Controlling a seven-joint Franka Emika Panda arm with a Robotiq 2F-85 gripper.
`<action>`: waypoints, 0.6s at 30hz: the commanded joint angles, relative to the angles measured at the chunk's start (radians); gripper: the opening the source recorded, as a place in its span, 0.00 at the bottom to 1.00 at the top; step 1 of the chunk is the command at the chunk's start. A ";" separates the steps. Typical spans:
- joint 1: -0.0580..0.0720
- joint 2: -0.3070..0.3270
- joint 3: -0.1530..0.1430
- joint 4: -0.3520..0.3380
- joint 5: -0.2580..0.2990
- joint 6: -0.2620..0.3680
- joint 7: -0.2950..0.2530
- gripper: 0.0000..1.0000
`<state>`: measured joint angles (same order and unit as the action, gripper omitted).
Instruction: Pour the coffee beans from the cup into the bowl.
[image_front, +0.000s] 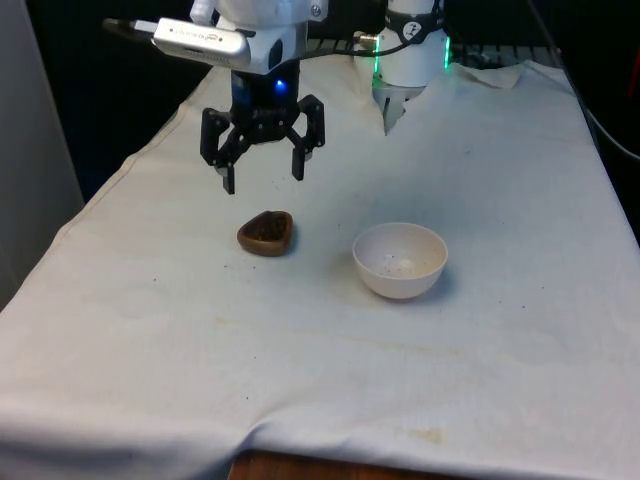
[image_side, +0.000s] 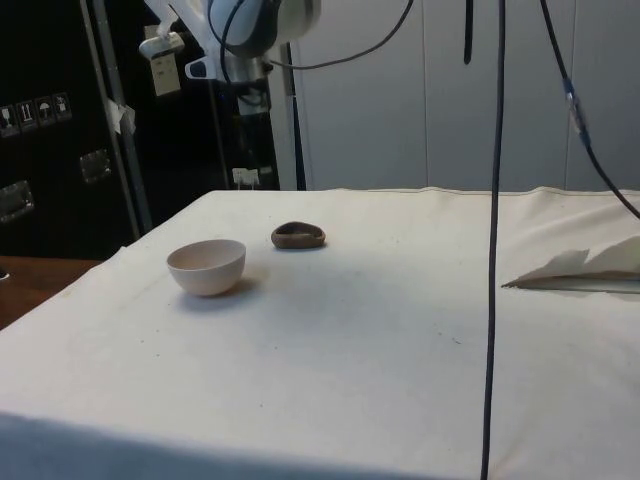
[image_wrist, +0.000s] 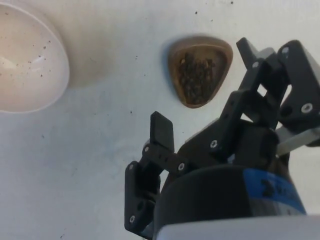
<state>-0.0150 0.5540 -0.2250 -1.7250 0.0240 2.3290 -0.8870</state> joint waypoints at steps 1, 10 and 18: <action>-0.005 0.000 0.007 -0.003 0.007 0.005 -0.022 1.00; -0.005 0.002 0.006 -0.011 0.017 0.011 -0.091 1.00; -0.009 -0.001 0.000 -0.029 0.020 0.016 -0.167 1.00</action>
<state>-0.0200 0.5570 -0.2300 -1.7460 0.0410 2.3320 -1.0460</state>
